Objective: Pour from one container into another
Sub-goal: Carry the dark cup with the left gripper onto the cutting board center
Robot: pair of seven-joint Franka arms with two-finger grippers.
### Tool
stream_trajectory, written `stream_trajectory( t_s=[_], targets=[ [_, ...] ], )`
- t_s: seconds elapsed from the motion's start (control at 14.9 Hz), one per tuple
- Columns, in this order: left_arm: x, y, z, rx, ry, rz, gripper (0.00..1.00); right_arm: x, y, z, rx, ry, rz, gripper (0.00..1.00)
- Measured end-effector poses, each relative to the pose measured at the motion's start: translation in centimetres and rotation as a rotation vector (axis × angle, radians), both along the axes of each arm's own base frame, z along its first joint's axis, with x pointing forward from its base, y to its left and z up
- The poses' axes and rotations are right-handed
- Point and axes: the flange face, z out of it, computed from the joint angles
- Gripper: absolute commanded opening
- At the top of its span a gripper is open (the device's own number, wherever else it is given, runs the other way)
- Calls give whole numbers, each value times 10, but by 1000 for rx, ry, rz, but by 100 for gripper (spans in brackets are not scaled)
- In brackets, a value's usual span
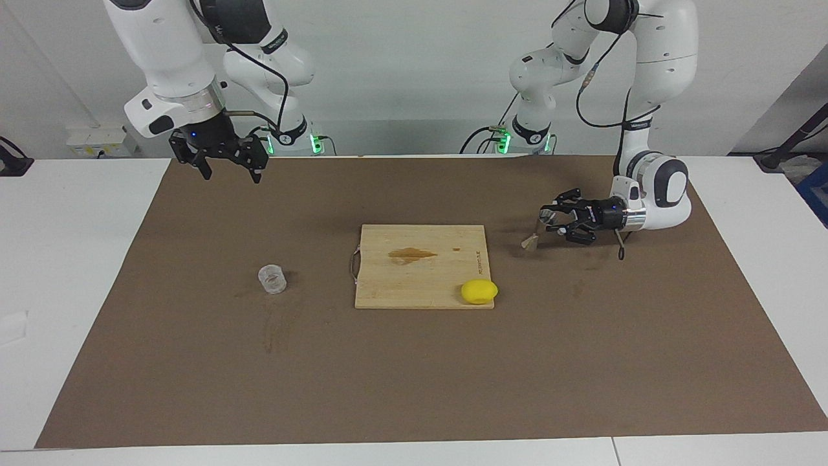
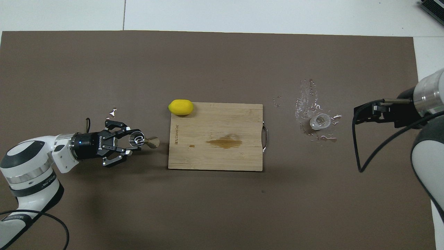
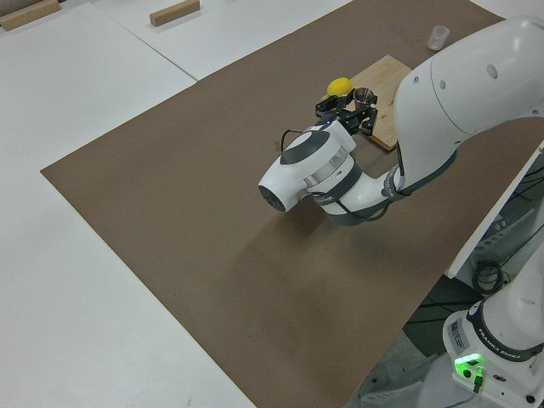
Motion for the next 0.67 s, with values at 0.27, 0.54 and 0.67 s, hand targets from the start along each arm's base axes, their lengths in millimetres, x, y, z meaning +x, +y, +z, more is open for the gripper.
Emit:
stream_trajectory(
  t_s=[0.27,0.54,0.67],
  targets=[
    [-8,-83,6,-3,18,25,4,0,0,0,0,0,0,100],
    [-19,-158,4,-6,53,67,5,0,0,0,0,0,0,100],
    [-23,-185,4,-6,68,97,7,0,0,0,0,0,0,100]
  ],
)
